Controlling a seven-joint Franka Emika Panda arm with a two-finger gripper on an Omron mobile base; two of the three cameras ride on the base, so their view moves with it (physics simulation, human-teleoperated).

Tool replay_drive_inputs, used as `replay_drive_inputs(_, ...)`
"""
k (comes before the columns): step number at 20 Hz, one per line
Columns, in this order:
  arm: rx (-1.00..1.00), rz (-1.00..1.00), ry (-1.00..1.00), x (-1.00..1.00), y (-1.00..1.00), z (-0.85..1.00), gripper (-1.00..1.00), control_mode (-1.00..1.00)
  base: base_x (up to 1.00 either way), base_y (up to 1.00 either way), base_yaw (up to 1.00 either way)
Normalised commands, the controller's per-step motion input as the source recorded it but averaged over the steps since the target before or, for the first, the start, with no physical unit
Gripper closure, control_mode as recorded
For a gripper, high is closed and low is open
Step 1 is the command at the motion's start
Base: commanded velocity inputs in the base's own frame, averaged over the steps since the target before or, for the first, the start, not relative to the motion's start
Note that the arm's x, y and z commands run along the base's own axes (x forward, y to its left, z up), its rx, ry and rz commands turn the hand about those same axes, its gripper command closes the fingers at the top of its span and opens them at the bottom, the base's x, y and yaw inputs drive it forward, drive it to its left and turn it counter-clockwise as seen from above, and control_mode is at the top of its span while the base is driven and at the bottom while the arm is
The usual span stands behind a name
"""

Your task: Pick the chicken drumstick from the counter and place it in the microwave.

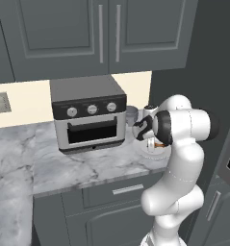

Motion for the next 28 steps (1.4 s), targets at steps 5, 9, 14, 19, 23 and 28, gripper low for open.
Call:
replay_drive_inputs(5, 0.00, 0.00, 0.00, 0.00, -0.06, 0.00, 1.00, -1.00, 0.00, 0.00, 0.00)
replay_drive_inputs(9, 0.00, 0.00, 0.00, 0.00, -0.14, 0.00, 1.00, -1.00, 0.00, 0.00, 0.00)
replay_drive_inputs(14, 0.03, 0.00, 0.00, -0.12, -0.06, 0.30, 1.00, -1.00, 0.00, 0.00, 0.00)
replay_drive_inputs(19, 0.08, -0.09, 0.00, -0.78, 0.25, 0.73, 1.00, -1.00, 0.00, 0.00, 0.00)
replay_drive_inputs(23, 0.00, -0.16, 0.00, -0.60, 0.73, 0.65, 1.00, -1.00, 0.00, 0.00, 0.00)
replay_drive_inputs(28, 0.00, -0.27, 0.03, -0.59, 0.69, 0.56, 1.00, -1.00, 0.00, 0.00, 0.00)
